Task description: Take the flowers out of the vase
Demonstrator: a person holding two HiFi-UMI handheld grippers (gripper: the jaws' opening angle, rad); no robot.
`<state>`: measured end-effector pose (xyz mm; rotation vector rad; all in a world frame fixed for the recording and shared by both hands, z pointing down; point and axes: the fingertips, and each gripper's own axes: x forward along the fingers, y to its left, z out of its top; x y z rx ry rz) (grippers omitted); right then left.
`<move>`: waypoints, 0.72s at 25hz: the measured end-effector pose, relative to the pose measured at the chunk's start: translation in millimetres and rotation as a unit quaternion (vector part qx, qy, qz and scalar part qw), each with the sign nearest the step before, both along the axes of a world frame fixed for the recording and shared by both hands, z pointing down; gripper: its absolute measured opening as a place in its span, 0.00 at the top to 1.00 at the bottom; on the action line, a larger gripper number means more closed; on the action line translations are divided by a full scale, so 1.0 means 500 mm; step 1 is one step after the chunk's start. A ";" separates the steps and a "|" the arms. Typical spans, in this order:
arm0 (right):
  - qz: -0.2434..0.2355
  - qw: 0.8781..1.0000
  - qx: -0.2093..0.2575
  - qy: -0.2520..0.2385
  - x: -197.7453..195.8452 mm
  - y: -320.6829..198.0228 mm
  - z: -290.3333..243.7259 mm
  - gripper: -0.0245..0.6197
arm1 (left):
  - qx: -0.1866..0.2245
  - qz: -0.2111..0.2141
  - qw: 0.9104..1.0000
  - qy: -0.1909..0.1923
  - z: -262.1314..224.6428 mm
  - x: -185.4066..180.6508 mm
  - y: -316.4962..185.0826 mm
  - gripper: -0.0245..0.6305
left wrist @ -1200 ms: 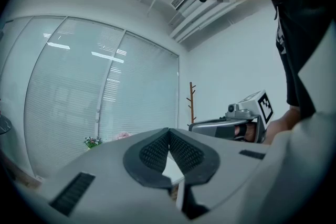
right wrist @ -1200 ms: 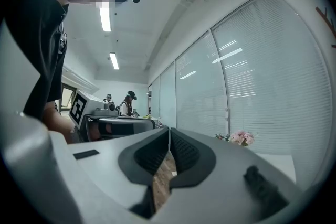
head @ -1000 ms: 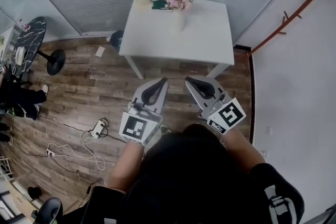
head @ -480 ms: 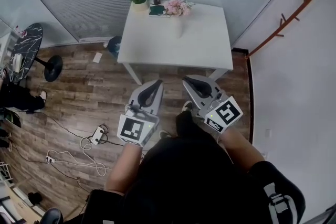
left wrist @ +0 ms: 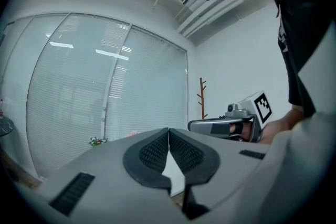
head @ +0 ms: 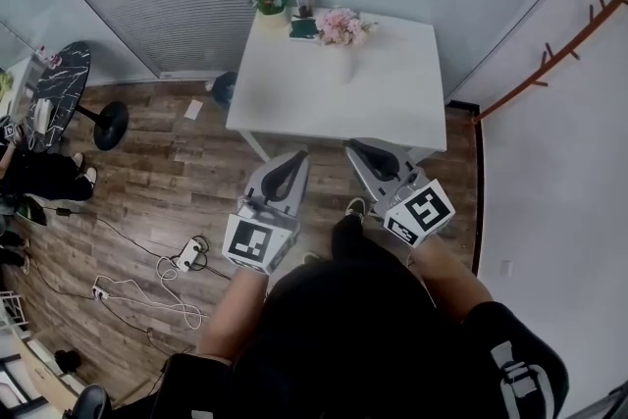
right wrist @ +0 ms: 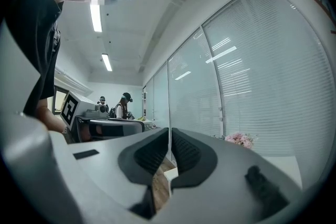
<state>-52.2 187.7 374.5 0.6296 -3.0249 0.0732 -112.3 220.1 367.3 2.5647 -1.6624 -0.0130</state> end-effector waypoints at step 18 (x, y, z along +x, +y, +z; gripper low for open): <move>0.016 1.000 -0.018 -0.010 0.098 -0.331 0.033 0.93 | -0.016 -0.021 0.999 -0.022 0.014 0.075 -0.321 0.94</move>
